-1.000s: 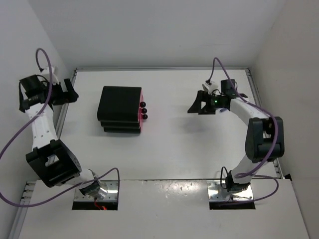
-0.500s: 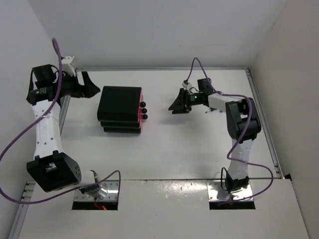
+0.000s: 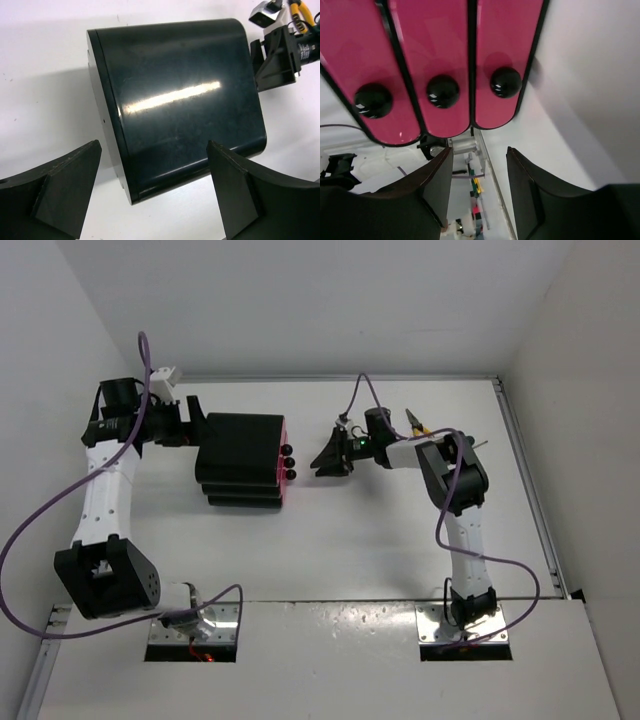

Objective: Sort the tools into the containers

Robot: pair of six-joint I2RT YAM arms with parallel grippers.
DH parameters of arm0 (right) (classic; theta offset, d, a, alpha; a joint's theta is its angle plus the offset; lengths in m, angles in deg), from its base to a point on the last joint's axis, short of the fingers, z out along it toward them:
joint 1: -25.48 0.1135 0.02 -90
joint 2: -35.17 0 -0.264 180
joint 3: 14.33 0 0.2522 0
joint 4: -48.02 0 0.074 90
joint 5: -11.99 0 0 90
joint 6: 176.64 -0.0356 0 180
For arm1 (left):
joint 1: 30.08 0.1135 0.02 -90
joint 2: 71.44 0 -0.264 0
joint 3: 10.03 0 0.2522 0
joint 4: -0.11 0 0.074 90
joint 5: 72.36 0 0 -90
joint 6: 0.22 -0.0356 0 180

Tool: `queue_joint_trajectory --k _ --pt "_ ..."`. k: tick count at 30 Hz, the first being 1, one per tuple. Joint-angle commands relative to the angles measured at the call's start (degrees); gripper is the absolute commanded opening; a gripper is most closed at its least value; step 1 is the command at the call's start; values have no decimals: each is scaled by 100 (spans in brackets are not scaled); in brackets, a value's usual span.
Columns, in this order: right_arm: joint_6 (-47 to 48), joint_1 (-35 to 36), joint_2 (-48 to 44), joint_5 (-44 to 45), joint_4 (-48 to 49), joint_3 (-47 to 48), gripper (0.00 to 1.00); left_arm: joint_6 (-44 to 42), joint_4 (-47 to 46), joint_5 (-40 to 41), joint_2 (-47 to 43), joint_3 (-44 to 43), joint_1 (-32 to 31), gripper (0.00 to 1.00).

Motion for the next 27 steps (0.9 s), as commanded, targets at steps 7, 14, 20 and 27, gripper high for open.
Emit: queue_joint_trajectory --k 7,14,20,27 --pt "-812 238 571 148 859 367 47 243 -319 773 350 173 -348 92" --pt "-1445 404 992 253 1710 472 46 296 -320 888 508 226 -348 92" --pt "-1868 519 1265 253 2107 648 46 296 -320 1099 561 279 -348 92" --pt "-2123 624 1441 359 2388 753 46 296 -320 1265 614 279 -400 92"
